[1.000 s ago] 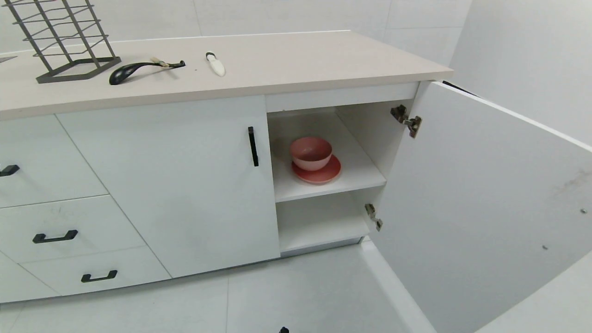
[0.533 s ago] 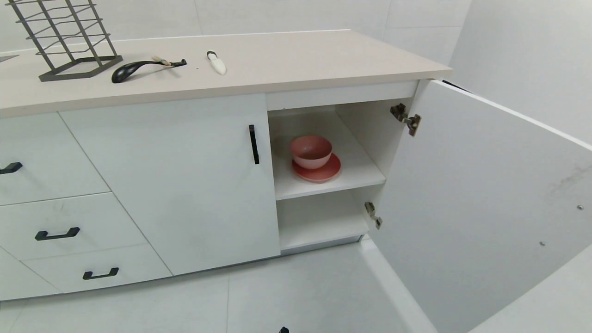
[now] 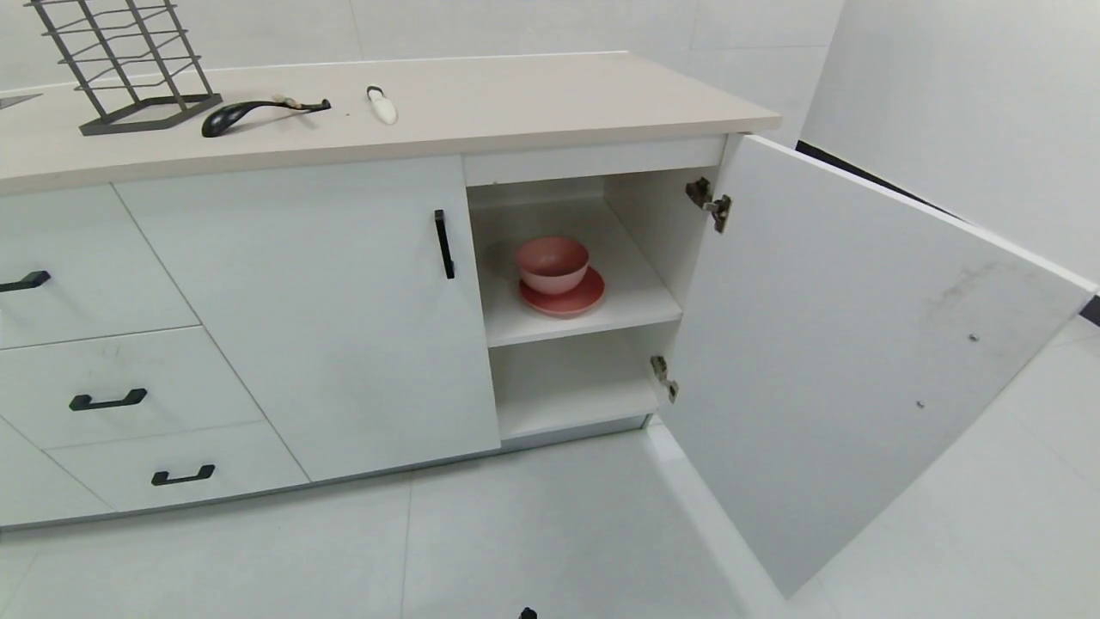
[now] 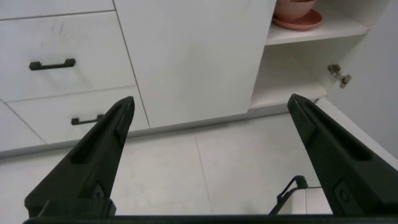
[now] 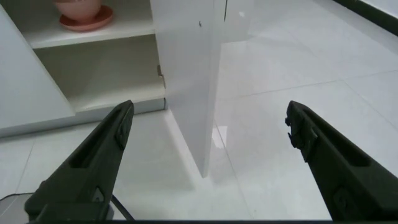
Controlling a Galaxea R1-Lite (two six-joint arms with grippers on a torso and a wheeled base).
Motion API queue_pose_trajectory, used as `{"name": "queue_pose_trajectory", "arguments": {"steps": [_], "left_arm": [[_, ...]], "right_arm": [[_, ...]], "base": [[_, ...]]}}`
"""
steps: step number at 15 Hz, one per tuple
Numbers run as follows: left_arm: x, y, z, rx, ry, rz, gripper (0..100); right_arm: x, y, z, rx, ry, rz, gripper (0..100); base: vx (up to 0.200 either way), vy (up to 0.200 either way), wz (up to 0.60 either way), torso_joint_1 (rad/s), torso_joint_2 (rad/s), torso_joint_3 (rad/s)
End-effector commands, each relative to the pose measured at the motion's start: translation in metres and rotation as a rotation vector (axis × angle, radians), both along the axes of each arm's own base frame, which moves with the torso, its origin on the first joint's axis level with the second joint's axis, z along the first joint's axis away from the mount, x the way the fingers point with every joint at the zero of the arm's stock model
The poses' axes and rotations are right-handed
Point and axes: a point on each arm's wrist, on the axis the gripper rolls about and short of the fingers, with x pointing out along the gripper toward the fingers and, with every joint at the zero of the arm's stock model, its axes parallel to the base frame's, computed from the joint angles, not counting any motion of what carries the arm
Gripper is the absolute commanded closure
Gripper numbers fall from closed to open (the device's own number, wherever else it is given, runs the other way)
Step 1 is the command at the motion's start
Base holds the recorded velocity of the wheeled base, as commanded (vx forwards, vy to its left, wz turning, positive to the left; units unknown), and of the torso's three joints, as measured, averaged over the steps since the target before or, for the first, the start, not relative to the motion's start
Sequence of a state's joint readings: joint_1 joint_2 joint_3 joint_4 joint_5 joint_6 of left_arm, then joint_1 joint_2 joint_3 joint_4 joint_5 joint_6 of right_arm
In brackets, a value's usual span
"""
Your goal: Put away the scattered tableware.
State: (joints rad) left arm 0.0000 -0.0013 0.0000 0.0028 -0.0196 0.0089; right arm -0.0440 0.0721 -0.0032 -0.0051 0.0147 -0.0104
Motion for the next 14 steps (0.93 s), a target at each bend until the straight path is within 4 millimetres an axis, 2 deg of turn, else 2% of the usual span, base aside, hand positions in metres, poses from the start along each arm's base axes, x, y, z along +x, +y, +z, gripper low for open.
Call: {"name": "queue_pose_trajectory", "arguments": {"steps": [1, 9, 12, 14], "left_arm": [[0.0001, 0.0000, 0.0000, 0.000, 0.002, -0.002, 0], [0.0001, 0.0000, 0.0000, 0.000, 0.002, 0.000, 0], [0.0001, 0.0000, 0.0002, 0.000, 0.000, 0.000, 0], [0.0001, 0.0000, 0.0002, -0.001, 0.000, 0.001, 0]], "right_arm": [[0.0005, 0.0000, 0.0000, 0.000, 0.007, 0.000, 0], [0.0005, 0.0000, 0.0000, 0.006, 0.007, 0.001, 0], [0.0005, 0.0000, 0.0000, 0.006, 0.007, 0.001, 0], [0.0005, 0.0000, 0.0000, 0.006, 0.007, 0.001, 0]], "base": [[0.000, 0.000, 0.00, 0.000, 0.00, 0.000], [0.000, -0.200, 0.00, 0.004, 0.00, 0.001], [-0.200, -0.200, 0.00, 0.001, 0.00, 0.002], [-0.200, 0.000, 0.00, 0.002, 0.00, 0.000]]}}
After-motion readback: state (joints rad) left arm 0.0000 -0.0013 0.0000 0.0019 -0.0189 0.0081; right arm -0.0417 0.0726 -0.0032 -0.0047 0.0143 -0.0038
